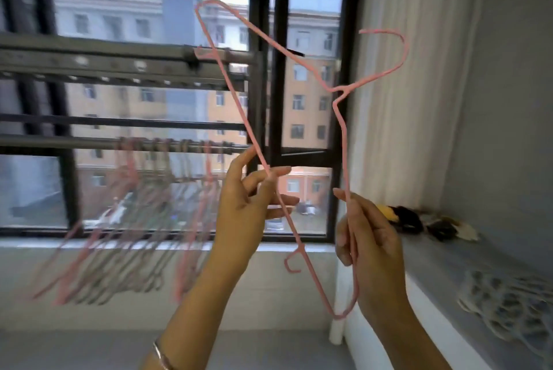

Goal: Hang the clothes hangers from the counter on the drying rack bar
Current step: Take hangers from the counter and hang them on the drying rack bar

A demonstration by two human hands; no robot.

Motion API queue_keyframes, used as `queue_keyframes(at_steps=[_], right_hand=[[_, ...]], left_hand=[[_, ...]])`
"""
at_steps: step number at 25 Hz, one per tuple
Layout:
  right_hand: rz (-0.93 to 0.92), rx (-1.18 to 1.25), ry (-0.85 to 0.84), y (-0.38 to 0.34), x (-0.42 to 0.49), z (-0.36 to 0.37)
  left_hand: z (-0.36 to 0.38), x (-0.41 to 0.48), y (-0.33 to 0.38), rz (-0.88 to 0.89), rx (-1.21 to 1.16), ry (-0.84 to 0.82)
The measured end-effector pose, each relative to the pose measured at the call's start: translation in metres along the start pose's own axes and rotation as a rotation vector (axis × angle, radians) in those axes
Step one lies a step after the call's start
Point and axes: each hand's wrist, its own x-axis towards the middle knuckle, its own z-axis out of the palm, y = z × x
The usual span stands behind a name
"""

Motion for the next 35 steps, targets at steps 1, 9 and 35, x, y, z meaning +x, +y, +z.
queue_keyframes(at_steps=[1, 9, 35], right_hand=[[0.007, 0.032, -0.050, 0.002, -0.002, 0.020], [0.150, 0.102, -0.233, 0.039, -0.030, 0.197], [0.415, -0.212, -0.250, 0.095, -0.023, 0.345]], left_hand=[[-0.022, -0.003, 0.009, 0.004, 0.010, 0.030], [-0.220, -0.015, 0.026, -0.203, 0.043, 0.184], [-0.373, 0.003, -0.025, -0.461, -0.098, 0.279]])
